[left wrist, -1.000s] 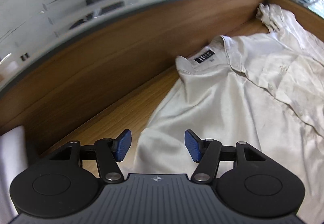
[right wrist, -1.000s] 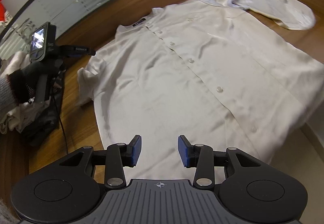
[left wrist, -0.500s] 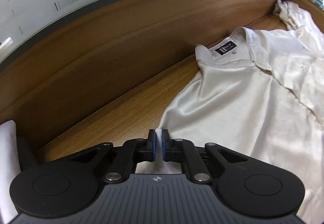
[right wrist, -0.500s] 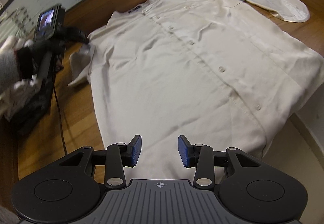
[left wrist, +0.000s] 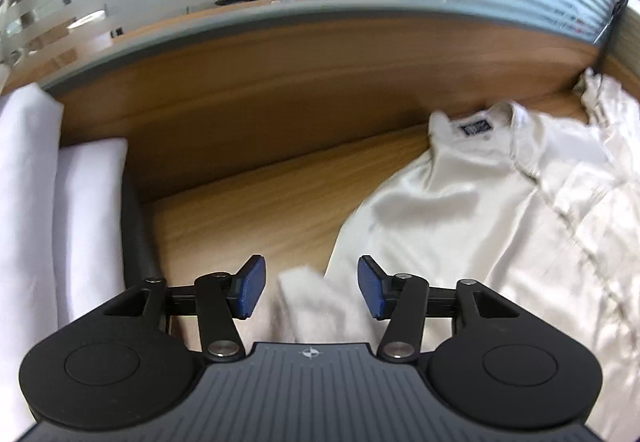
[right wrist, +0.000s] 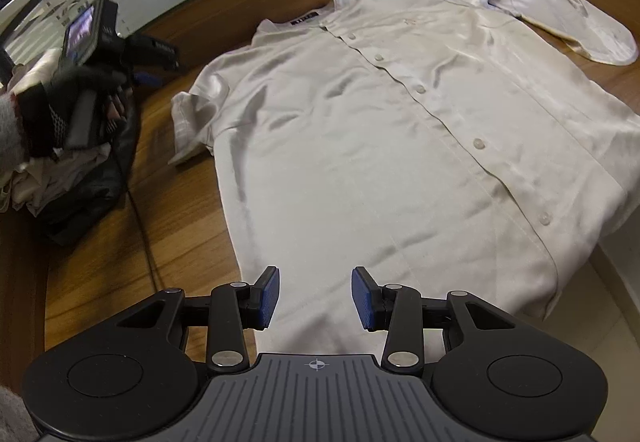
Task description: Fold clothes
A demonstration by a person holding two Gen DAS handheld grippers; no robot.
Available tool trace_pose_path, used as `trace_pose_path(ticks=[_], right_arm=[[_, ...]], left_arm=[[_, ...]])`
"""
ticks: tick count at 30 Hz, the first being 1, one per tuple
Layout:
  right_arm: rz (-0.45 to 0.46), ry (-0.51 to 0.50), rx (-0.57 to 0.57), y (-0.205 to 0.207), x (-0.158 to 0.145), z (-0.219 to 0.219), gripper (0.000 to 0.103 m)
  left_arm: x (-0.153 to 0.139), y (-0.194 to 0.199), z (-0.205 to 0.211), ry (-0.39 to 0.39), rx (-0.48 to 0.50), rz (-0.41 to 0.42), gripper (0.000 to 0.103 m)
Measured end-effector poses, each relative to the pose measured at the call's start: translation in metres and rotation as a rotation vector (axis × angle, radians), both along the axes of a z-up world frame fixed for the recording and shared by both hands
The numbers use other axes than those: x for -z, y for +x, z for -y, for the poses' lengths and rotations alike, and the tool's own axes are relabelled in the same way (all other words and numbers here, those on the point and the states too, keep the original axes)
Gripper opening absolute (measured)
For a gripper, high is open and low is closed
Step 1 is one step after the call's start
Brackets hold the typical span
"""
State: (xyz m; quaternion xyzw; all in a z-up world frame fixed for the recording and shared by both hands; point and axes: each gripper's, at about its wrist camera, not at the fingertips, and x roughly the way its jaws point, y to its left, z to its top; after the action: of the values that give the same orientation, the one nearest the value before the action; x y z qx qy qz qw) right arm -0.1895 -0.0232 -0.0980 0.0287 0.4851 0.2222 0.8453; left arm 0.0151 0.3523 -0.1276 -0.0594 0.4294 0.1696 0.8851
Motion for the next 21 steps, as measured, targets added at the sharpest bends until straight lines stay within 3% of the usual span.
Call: trace_pose_path(ticks=[3,11,12,13,15,21], right_arm=[[0.011,0.004,0.0,-0.002,-0.002,0.0,0.042],[0.014,-0.007,0.053,-0.011,-0.004,0.017,0.043],[0.016,-0.007,0.059,-0.012,-0.004,0.019,0.043],[0.019,-0.008,0.064,-0.014,-0.005,0.02,0.043],[0.022,-0.007,0.072,-0.016,-0.006,0.023,0.043],[0.027,-0.002,0.088,-0.018,-0.007,0.025,0.043]], left_arm=[[0.007,-0.003,0.013,0.066,0.02,0.008,0.059],[0.023,-0.002,0.024,0.15,0.036,-0.022,0.059],[0.022,-0.008,0.022,0.158,0.032,-0.029,0.055],[0.022,-0.008,0.023,0.158,0.035,-0.034,0.034],[0.017,-0.011,0.024,0.143,0.029,-0.02,0.003],[-0.017,-0.03,0.023,0.115,-0.042,0.078,0.002]])
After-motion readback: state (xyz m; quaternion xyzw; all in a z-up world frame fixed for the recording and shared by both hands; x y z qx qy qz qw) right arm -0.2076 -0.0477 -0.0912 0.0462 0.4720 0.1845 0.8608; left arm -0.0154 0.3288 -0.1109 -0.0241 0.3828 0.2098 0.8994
